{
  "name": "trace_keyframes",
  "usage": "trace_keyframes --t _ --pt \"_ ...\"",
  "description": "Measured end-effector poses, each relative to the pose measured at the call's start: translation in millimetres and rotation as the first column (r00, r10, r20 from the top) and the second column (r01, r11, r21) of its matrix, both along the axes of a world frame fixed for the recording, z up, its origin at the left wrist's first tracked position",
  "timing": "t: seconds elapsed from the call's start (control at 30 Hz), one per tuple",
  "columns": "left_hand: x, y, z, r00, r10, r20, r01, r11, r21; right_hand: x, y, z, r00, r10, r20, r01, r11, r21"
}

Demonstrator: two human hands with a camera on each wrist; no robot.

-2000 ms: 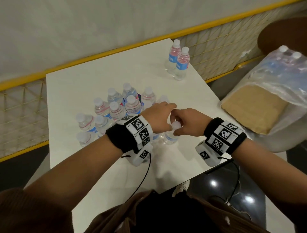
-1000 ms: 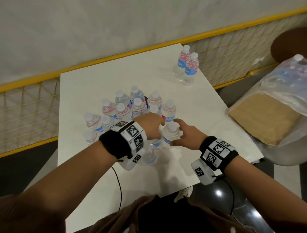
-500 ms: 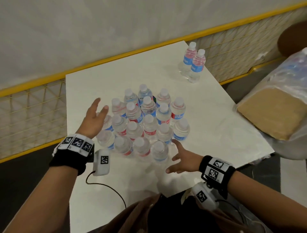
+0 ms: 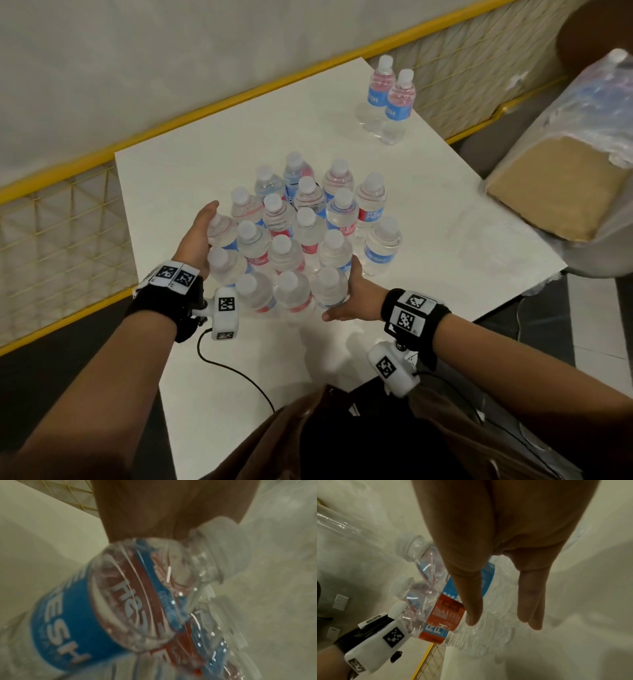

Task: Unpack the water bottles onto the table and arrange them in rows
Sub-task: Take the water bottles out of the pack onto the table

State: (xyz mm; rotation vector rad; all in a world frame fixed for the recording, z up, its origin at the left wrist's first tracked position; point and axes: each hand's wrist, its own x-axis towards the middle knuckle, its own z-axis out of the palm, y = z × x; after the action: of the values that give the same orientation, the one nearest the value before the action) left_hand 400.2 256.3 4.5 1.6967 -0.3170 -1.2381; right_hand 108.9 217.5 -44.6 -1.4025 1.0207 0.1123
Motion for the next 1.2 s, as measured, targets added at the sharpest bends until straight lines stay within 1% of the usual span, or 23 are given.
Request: trace_keyframes --t 0.13,0.27,0.3,0.37,0.4,0.47,0.5,0.53,0.6,0.67,0.73,0.77,0.83,0.9,0.93,1.0,1.07,1.13,1.2 --pt "1.1 -3.4 6.9 0.998 -0.049 -0.041 0.049 0.999 -0.013 13.9 -0.8 -0.6 0.999 -0.036 -0.015 0.036 0.999 -0.01" --pt "5.2 1.3 9.9 0.995 -0.067 0.072 0.065 0.997 0.034 20.6 -1.4 -4.6 1.0 -0.009 -0.03 0.008 0.999 -0.032" --pt "7.8 4.6 8.1 0.992 -0.076 0.098 0.071 0.996 0.047 19.1 -1.6 -4.3 1.0 -0.007 -0.025 0.006 1.0 -0.013" --pt "9.9 16.3 3.9 0.988 -0.088 0.13 0.082 0.995 0.049 9.6 -3.2 -1.9 0.999 -0.048 -0.019 0.049 0.997 0.06" --pt "9.6 24.1 0.2 0.989 -0.074 0.126 0.071 0.997 0.033 -0.1 -5.6 -1.8 0.997 -0.054 -0.057 0.059 0.995 0.086" --pt "7.5 44.6 -11.2 0.993 -0.019 0.117 0.018 1.0 0.006 -25.4 -15.1 -3.0 0.98 -0.033 -0.199 0.059 0.99 0.127" --pt "6.1 55.5 -18.7 0.993 -0.005 0.12 0.005 1.0 -0.001 -40.1 -22.5 -5.8 0.969 -0.044 -0.242 0.082 0.986 0.149" --pt "4.6 66.1 -27.8 0.992 -0.004 0.127 0.007 1.0 -0.018 -51.9 -28.7 -6.8 0.961 -0.088 -0.263 0.134 0.977 0.164" --pt "3.2 83.6 -48.3 0.98 -0.051 0.193 0.054 0.999 -0.01 -68.9 -43.6 -9.8 0.941 -0.226 -0.25 0.257 0.961 0.098" --pt "-4.5 93.3 -61.8 0.948 -0.176 0.264 0.177 0.984 0.019 -72.7 -50.4 -3.4 0.934 -0.317 -0.166 0.32 0.947 -0.009" --pt "-18.6 92.9 -63.5 0.911 -0.284 0.298 0.285 0.958 0.041 -66.5 -50.6 3.8 0.944 -0.321 -0.073 0.317 0.947 -0.059" --pt "-23.9 91.1 -62.3 0.883 -0.323 0.341 0.316 0.946 0.078 -62.0 -50.6 3.9 0.95 -0.308 -0.057 0.302 0.949 -0.088" --pt "-30.1 82.5 -61.5 0.825 -0.344 0.448 0.302 0.939 0.164 -51.8 -48.8 3.1 0.95 -0.307 -0.057 0.298 0.946 -0.126" --pt "-28.5 76.4 -64.3 0.803 -0.336 0.491 0.31 0.941 0.137 -43.3 -44.3 -0.9 0.953 -0.291 -0.08 0.276 0.948 -0.161" --pt "-26.7 74.5 -68.2 0.801 -0.327 0.502 0.327 0.941 0.091 -39.4 -41.9 -3.6 0.959 -0.271 -0.089 0.252 0.951 -0.179" --pt "-27.5 71.0 -70.1 0.799 -0.319 0.509 0.345 0.938 0.047 -32.1 -36.0 -5.8 0.966 -0.236 -0.1 0.21 0.952 -0.221" --pt "-28.1 67.8 -69.7 0.805 -0.333 0.491 0.346 0.936 0.067 -28.3 -32.6 -8.0 0.968 -0.227 -0.108 0.194 0.948 -0.251" --pt "-21.9 68.0 -67.4 0.807 -0.344 0.48 0.333 0.936 0.111 -28.9 -32.3 -9.1 0.969 -0.22 -0.112 0.19 0.955 -0.229" --pt "-13.1 68.4 -56.1 0.794 -0.275 0.543 0.24 0.961 0.137 -33.0 -33.3 -8.8 0.971 -0.218 -0.102 0.195 0.96 -0.2"
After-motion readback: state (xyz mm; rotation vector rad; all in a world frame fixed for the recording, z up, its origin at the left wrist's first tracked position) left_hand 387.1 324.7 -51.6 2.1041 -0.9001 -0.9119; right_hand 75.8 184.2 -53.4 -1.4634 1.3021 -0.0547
